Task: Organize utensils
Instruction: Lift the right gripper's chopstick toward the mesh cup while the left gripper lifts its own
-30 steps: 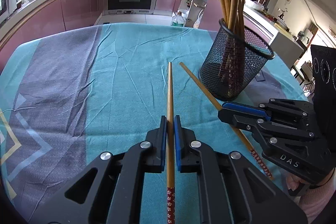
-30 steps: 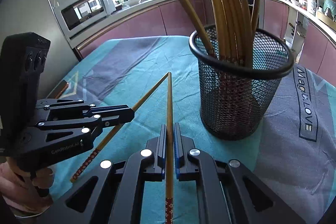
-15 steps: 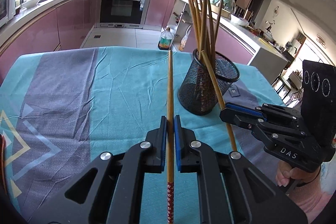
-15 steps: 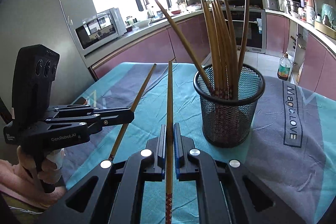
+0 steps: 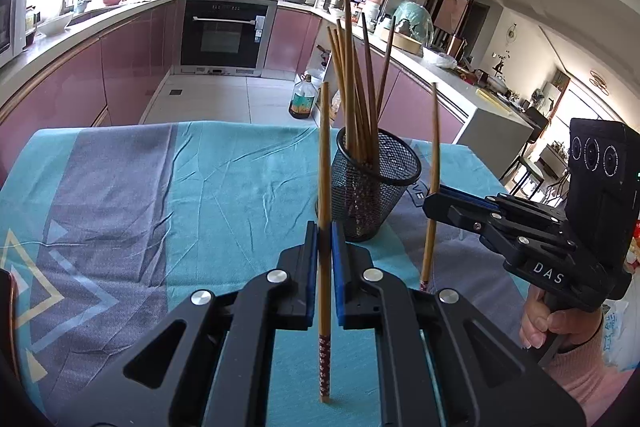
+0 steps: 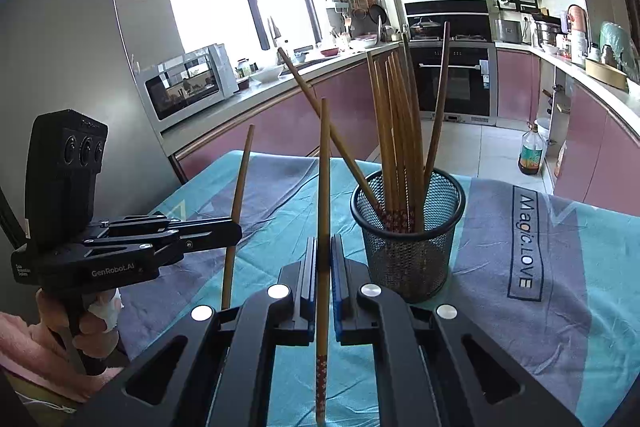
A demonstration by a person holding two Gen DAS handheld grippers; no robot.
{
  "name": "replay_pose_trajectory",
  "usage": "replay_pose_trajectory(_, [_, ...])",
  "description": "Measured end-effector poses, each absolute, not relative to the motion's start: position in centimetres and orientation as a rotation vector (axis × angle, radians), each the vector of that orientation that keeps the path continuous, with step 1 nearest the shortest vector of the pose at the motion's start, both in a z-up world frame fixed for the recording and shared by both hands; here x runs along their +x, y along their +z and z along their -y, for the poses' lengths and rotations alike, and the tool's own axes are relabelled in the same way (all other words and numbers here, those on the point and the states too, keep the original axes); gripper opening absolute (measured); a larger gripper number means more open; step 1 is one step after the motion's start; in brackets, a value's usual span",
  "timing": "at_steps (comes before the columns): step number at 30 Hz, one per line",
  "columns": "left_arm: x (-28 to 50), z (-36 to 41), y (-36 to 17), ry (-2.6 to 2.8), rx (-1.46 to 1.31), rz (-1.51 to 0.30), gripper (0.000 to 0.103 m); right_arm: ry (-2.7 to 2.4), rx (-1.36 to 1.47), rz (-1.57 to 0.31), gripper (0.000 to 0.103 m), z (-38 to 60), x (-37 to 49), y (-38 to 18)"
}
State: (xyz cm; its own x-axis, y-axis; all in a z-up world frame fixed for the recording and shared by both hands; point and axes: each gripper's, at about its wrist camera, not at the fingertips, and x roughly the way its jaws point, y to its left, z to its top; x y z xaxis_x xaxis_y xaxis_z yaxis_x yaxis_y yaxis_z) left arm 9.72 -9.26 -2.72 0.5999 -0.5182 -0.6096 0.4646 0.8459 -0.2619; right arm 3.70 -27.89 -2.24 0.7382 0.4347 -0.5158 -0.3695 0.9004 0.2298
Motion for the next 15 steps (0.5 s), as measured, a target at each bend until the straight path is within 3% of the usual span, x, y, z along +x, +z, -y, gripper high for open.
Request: replay_pose_trajectory(15, [9.3, 9.5, -0.8, -0.584, -0.079, -0.679, 0.008, 0.439, 0.09, -0.535, 0.005, 27.6, 3.3, -0.1])
